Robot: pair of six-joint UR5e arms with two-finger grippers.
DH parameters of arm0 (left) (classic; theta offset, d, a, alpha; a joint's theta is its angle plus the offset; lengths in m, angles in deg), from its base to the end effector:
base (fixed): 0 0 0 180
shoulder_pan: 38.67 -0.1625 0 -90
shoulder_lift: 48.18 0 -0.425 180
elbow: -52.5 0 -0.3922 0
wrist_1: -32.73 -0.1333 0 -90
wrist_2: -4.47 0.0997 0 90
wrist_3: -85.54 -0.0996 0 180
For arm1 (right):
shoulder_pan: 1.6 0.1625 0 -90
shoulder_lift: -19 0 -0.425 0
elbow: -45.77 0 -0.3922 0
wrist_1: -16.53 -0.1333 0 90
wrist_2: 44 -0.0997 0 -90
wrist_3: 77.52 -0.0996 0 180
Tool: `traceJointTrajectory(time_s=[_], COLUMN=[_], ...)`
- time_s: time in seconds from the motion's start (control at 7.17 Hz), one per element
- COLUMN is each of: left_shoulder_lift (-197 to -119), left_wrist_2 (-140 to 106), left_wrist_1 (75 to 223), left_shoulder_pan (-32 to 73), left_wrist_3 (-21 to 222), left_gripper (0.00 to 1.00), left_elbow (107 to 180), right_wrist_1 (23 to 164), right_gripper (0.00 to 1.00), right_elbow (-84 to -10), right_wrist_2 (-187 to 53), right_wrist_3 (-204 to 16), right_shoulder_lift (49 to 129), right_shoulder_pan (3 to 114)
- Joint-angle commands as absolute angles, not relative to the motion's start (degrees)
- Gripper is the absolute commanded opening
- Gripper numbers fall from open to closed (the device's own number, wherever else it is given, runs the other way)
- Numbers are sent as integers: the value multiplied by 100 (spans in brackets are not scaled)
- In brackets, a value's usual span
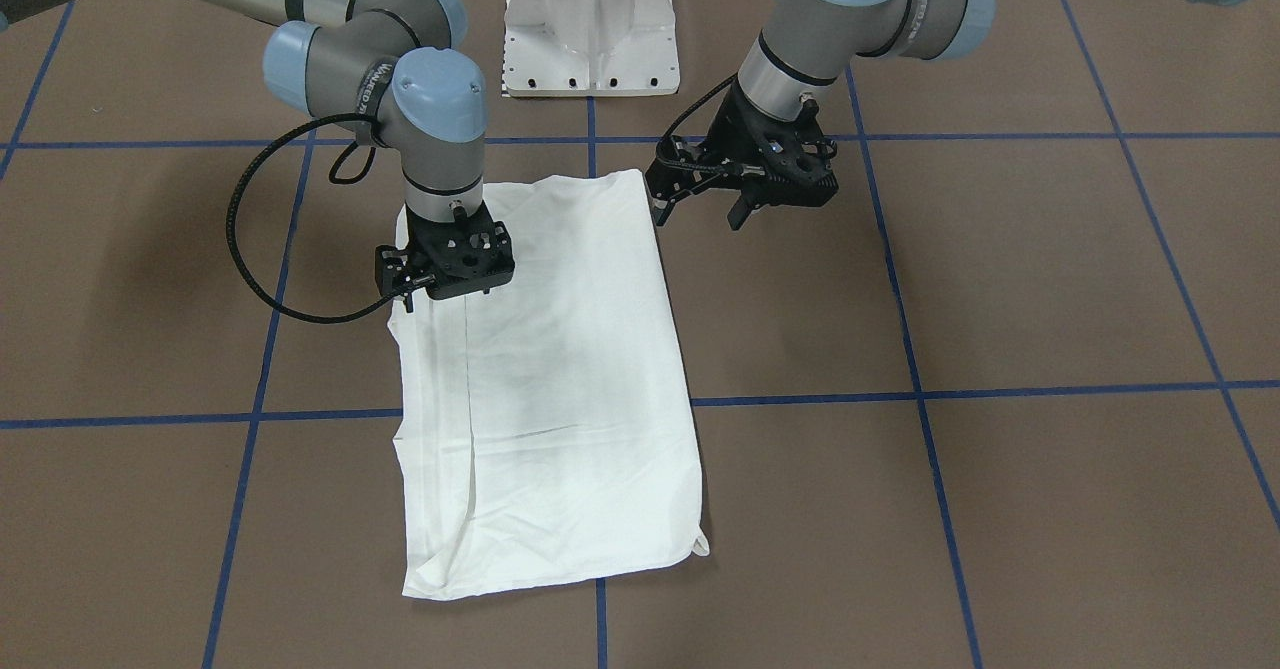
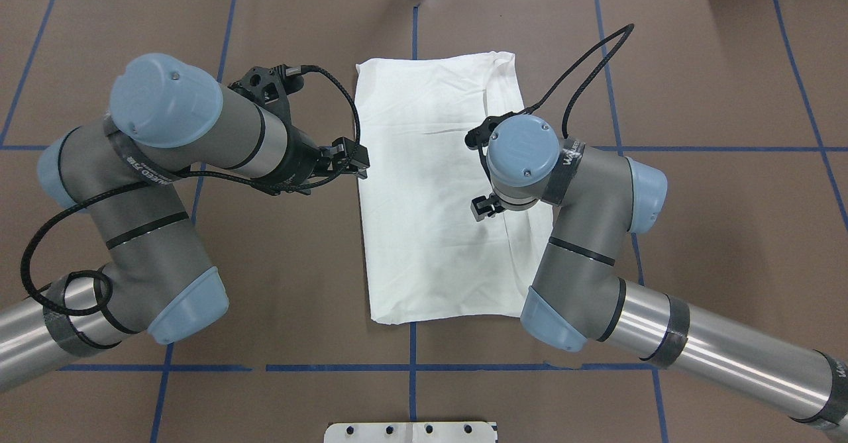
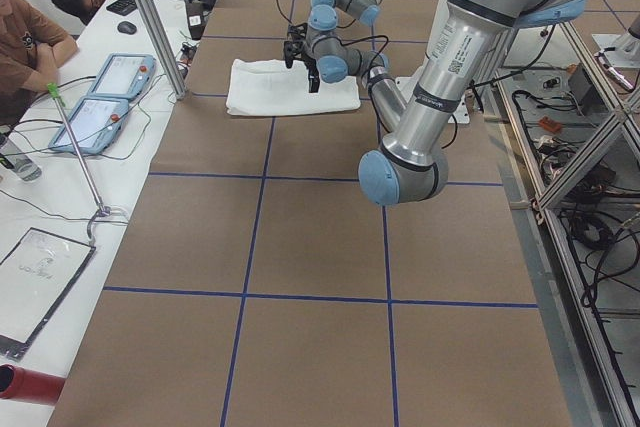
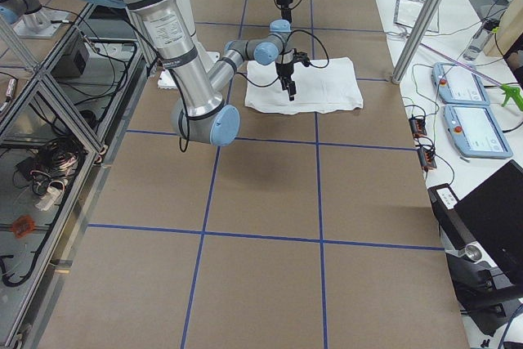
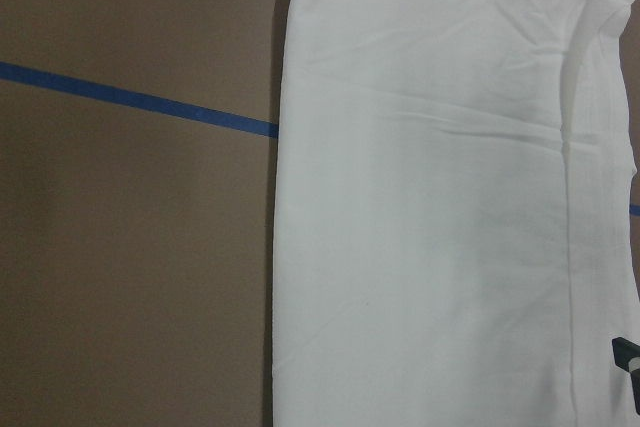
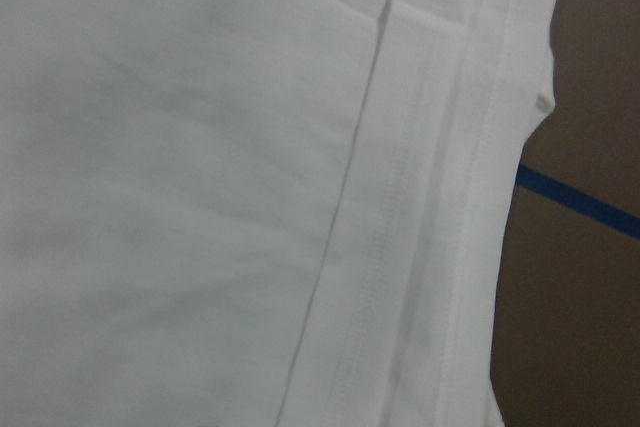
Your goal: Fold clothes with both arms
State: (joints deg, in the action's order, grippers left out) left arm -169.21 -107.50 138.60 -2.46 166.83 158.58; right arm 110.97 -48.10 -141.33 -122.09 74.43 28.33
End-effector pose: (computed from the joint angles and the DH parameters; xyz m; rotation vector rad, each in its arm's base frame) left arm 0.4383 -0.4400 0.1925 0.0968 1.1343 -0.2165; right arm -0.5346 -0.4469 0.2948 0.2650 -0.5470 -0.3001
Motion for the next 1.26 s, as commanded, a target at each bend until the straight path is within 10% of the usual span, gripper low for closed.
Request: traceJointTrajectory(time_s=[0.0,1.12], left_shoulder_lift=[-16920,-16920], left_wrist_2=[-10750,-10776], left_wrist_1=[13864,13864], left_shoulder_pan=[-246,-246], left_wrist_3=[16683,16683], left_gripper=[100,100], left_elbow=[15867,15858], right_wrist_1=[11101,11163], right_gripper=[100,69], right_elbow=[-4687,-4730], right_wrist_2=[-14129,-14173], right_wrist_3=[-12244,-12235], right_shoulder_lift=[7446,7604], right_shoulder_pan=[2758,2810])
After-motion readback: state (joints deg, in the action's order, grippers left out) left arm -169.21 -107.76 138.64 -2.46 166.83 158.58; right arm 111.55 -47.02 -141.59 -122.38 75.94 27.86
